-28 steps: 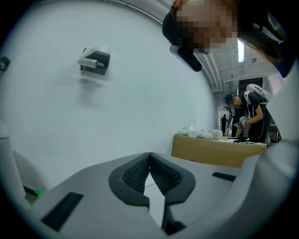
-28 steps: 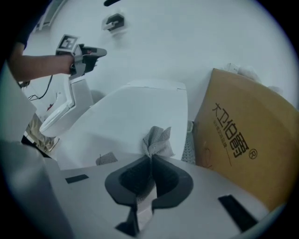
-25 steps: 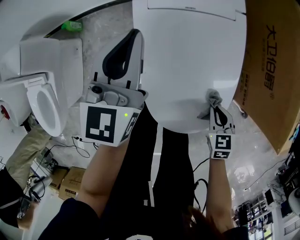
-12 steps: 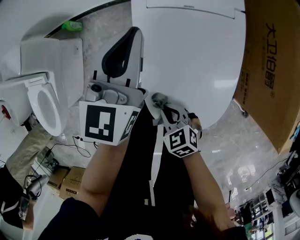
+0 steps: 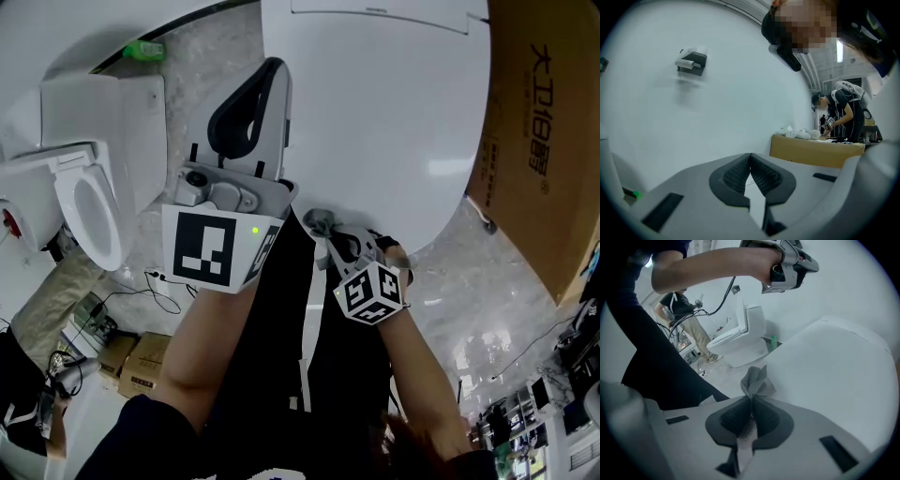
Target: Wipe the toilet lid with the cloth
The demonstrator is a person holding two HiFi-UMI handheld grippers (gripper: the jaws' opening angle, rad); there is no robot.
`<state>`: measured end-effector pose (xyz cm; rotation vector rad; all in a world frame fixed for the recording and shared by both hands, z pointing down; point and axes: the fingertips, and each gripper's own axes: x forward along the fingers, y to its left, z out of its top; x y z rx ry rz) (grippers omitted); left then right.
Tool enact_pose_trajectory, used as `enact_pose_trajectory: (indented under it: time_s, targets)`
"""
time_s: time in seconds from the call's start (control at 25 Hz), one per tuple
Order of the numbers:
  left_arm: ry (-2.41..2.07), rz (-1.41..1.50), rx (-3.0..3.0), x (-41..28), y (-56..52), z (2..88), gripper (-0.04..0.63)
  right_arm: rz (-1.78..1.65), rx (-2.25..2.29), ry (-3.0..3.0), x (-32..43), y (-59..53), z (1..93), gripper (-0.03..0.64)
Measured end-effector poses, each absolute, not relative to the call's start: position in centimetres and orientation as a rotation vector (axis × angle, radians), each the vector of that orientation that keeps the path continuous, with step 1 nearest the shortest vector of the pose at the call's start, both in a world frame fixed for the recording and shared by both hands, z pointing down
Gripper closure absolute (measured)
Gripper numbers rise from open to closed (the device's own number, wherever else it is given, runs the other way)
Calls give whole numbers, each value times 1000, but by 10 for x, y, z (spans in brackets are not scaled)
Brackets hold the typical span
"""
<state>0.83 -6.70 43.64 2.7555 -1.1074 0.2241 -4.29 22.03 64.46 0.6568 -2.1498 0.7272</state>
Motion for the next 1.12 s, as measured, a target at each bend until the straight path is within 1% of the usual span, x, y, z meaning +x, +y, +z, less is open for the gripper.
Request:
enact_pose_trajectory:
  time_s: [0.24, 0.44, 0.6, 0.76, 0.92, 1.12]
  targets:
    - [-1102, 218, 2765, 10, -64, 427, 575, 781, 733, -2039, 17, 253, 646, 585]
    - [-1108, 204, 2767, 11, -62, 421, 575, 778, 864, -1951, 71, 255, 646, 584]
    - [-1107, 206, 2764, 15, -57, 422, 575, 835, 1109, -1850, 121, 251, 645, 584]
    - [-1107, 208, 2761, 18, -52, 423, 575, 975, 1412, -1692, 161, 267, 645, 584]
    - [-1108, 209, 2760, 21, -50, 423, 575, 1056, 1464, -1646, 146, 292, 648, 584]
    - [-1121, 201, 2751, 27, -47, 421, 575, 1081, 1298, -1789, 84, 287, 646, 586]
